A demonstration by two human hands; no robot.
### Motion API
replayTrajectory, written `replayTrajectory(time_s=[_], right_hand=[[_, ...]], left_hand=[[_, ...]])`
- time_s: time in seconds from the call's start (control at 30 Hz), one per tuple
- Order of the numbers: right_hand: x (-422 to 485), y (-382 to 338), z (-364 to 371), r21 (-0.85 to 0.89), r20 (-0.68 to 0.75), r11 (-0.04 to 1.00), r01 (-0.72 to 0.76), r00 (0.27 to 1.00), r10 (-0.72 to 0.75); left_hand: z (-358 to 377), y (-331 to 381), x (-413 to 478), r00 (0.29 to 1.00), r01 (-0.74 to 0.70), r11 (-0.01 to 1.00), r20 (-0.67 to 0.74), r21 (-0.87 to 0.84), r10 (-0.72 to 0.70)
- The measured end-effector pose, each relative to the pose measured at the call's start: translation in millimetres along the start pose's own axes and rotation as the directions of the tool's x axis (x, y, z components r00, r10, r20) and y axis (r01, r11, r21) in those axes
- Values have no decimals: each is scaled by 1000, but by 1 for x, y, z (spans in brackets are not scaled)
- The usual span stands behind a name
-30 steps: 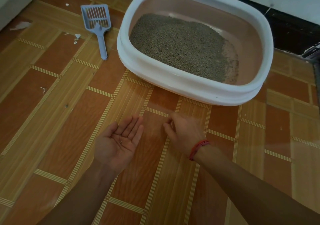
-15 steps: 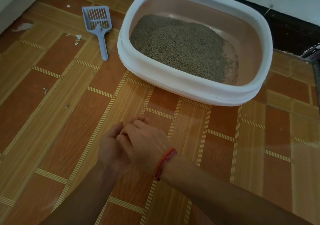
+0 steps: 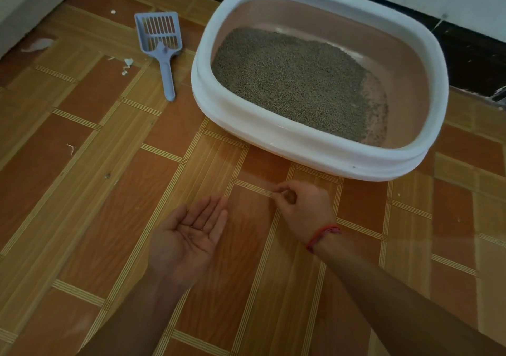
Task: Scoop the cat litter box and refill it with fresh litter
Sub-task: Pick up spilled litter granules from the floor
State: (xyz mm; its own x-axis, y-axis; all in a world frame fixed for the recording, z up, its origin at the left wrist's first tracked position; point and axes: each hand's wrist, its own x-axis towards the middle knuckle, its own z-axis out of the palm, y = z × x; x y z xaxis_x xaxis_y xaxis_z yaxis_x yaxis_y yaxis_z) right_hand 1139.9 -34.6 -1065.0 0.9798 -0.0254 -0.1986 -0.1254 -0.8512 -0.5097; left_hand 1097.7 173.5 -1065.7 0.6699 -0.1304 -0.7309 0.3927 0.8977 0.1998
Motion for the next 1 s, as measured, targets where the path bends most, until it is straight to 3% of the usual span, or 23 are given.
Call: replayTrajectory(time_s=[0.27, 0.73, 1.0], right_hand=[[13, -6, 8, 39, 41, 999, 2, 999, -3], [15, -13, 11, -98, 171, 994, 42, 985, -24], [-29, -78, 5, 157, 223, 972, 172, 953, -205]], left_hand=[[5, -1, 5, 1000, -1, 1000, -9, -5, 1], [4, 0, 7, 1000, 6, 1000, -19, -20, -6], [4, -3, 7, 1000, 25, 1000, 0, -9, -25]])
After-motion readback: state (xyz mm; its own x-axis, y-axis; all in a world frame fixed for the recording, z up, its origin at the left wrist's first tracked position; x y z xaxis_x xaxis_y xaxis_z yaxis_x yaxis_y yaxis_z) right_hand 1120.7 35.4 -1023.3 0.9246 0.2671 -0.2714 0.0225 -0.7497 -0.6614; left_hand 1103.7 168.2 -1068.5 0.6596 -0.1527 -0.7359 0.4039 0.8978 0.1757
